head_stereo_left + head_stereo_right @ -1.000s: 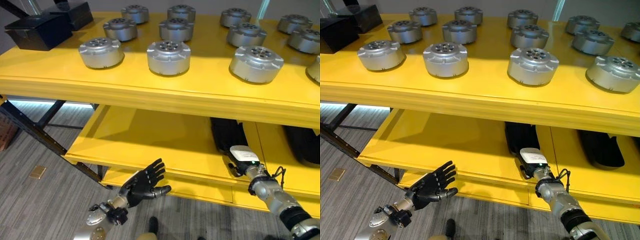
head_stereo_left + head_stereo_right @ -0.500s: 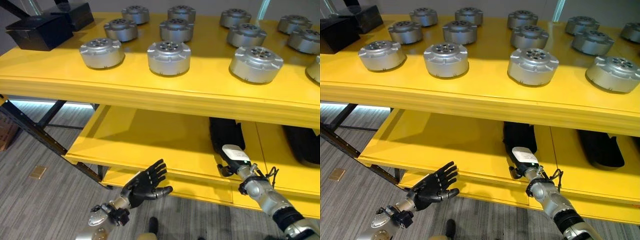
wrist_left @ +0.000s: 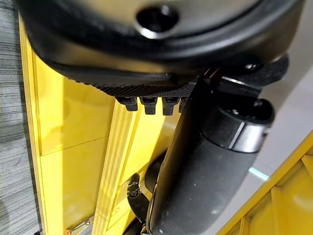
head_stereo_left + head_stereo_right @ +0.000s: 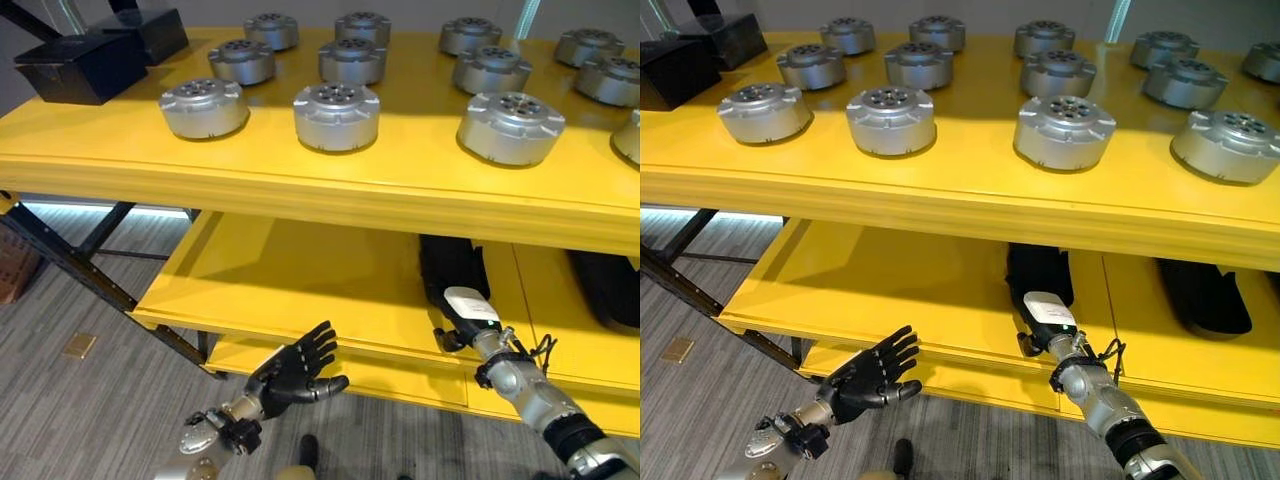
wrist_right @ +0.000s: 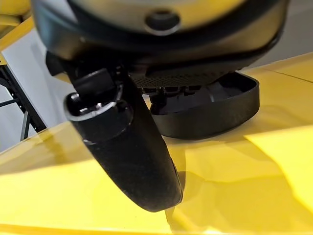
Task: Move parts from the plastic box to the shelf.
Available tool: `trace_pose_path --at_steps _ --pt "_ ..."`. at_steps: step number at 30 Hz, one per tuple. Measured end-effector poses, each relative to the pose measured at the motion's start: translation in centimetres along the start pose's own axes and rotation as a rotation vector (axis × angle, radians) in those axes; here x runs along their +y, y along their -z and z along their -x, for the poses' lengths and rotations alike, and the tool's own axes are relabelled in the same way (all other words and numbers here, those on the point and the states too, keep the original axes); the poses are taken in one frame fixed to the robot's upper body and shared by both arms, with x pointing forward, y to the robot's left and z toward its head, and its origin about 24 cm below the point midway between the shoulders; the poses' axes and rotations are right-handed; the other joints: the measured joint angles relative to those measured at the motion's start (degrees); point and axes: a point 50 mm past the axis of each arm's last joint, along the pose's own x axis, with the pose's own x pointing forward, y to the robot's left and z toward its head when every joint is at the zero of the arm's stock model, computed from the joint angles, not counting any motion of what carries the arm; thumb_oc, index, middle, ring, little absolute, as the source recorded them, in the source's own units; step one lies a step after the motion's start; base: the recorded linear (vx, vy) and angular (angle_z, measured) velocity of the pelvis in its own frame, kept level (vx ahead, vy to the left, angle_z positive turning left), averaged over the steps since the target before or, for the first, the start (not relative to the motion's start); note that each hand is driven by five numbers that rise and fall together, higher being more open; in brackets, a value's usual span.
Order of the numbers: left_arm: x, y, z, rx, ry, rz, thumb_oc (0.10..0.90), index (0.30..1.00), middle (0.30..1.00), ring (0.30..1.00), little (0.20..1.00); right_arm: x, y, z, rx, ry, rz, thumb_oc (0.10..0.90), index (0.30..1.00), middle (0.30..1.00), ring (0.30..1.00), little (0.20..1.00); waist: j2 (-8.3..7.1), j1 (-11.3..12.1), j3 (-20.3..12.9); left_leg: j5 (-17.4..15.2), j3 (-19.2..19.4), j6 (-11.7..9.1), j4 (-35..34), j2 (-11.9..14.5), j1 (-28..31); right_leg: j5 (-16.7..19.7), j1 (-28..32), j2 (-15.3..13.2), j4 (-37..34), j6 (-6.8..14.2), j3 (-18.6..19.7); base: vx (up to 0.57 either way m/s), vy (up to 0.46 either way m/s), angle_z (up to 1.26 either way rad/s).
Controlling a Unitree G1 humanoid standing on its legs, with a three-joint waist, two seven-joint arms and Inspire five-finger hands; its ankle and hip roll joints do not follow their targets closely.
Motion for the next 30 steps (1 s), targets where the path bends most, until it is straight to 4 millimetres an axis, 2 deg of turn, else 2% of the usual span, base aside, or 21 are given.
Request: trace_pose_path --at_steps 10,14,18,23,26,28,29,30 --pt "-0.2 0.0 0.0 -0.021 0.005 -0.003 0.900 1.000 1.000 1.000 1.000 -0.7 -0.3 0.1 -0.012 0.211 0.070 0.900 1.000 1.000 1.000 1.000 1.15 -0.10 -0.01 -0.02 0.06 0.03 -0.01 -0.04 0.03 0.00 -0.05 -0.10 0.00 0.00 0.04 0.00 0.014 0.00" --pt "-0.3 0.2 0.1 -0.025 0.006 -0.002 0.900 1.000 1.000 1.000 1.000 -1.5 -1.3 0.4 -0.077 0.317 0.072 0.900 1.000 1.000 1.000 1.000 1.77 -0.27 -0.01 -0.07 0.11 0.09 -0.01 -0.07 0.02 -0.01 -0.12 -0.15 0.00 0.01 0.14 0.01 0.034 -0.01" --pt "-0.3 0.7 0.5 -0.014 -0.003 0.010 0.900 1.000 1.000 1.000 1.000 -2.1 -3.0 0.7 -0.191 0.379 0.059 0.900 1.000 1.000 1.000 1.000 2.13 -1.48 0.03 -0.19 0.56 0.03 -0.01 -0.04 0.05 -0.02 -0.32 -0.20 0.00 0.02 0.55 0.02 0.052 -0.04" --pt "-0.4 0.8 0.7 -0.031 -0.005 0.011 0.900 1.000 1.000 1.000 1.000 -2.2 -5.3 2.7 -0.328 0.413 -0.005 0.900 1.000 1.000 1.000 1.000 2.26 -1.82 0.05 -0.49 1.23 0.04 0.00 -0.03 0.19 -0.07 -0.54 -0.67 0.01 0.04 1.02 0.02 0.078 -0.06" --pt "-0.5 1.1 1.1 -0.035 -0.015 0.018 0.900 1.000 1.000 1.000 1.000 -2.0 -6.8 4.5 -0.404 0.379 -0.087 0.900 1.000 1.000 1.000 1.000 2.14 -3.26 0.10 -0.77 1.92 0.22 -0.01 -0.21 0.19 -0.11 -0.91 -0.90 0.02 0.09 1.65 0.02 0.103 -0.11" --pt "-0.5 1.1 1.0 -0.041 -0.015 0.023 0.900 1.000 1.000 1.000 1.000 -1.7 -7.0 5.2 -0.405 0.354 -0.125 0.900 1.000 1.000 1.000 1.000 1.95 -3.78 0.18 -0.91 2.75 0.31 0.00 -0.19 0.20 -0.01 -1.37 -0.84 0.03 0.21 2.37 0.02 0.109 -0.17" --pt "-0.6 1.0 0.9 -0.059 -0.020 0.034 0.900 1.000 1.000 1.000 1.000 -1.3 -6.9 5.8 -0.388 0.320 -0.160 0.900 1.000 1.000 1.000 1.000 1.31 -5.03 0.51 -0.99 2.97 0.38 0.06 -0.33 0.29 0.08 -1.48 -1.03 0.08 0.33 2.57 0.03 0.147 -0.15" --pt "-0.7 0.9 0.8 -0.068 -0.018 0.037 0.900 1.000 1.000 1.000 1.000 -1.2 -6.6 6.2 -0.364 0.306 -0.180 0.900 1.000 1.000 1.000 1.000 1.12 -5.28 0.58 -1.08 3.16 0.38 0.02 -0.31 0.32 0.08 -1.57 -1.15 0.16 0.33 2.79 0.04 0.217 -0.09"
